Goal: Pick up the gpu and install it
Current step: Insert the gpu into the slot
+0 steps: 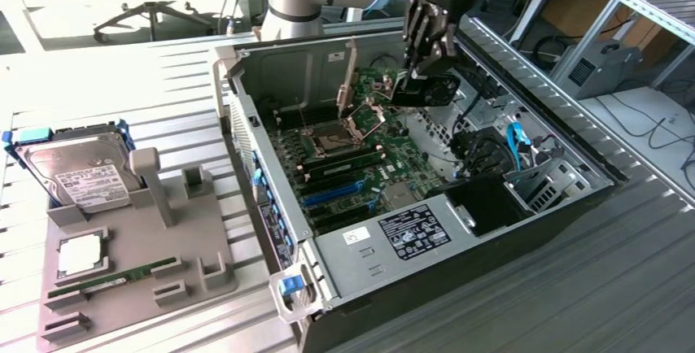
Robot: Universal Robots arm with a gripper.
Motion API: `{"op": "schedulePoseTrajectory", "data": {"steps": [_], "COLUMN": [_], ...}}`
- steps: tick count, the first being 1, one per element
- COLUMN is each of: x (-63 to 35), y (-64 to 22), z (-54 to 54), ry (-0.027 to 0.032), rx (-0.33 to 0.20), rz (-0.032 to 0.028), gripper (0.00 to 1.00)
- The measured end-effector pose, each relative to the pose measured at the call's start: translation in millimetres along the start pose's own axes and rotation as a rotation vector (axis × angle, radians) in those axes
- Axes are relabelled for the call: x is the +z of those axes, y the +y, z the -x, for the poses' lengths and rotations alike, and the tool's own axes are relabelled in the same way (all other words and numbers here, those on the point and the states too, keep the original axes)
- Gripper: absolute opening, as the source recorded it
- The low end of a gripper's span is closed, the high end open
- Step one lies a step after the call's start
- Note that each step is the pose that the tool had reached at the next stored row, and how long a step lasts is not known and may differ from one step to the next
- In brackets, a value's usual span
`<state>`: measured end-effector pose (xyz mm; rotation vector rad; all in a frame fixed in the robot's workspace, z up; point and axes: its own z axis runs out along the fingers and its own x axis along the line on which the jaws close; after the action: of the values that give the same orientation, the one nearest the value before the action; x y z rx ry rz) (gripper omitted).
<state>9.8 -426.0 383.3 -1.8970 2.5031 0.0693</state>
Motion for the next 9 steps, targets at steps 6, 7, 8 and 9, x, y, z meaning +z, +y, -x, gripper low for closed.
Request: {"op": "schedulePoseTrajectory", "data": {"steps": [6, 7, 8, 9], "x": [0.0, 0.0, 0.0, 0.0], "y": [-0.3, -0.4, -0.5, -0.5], "z": [0.1, 0.1, 0.1, 0.2], "ry": [0.0016, 0.0018, 0.0021, 0.0024], "rx": [-0.044, -0.051, -0.059, -0.065], "rz": [0.0012, 0.0014, 0.0016, 0.0018], "gripper": [0.27, 0.27, 0.27, 0.27]}}
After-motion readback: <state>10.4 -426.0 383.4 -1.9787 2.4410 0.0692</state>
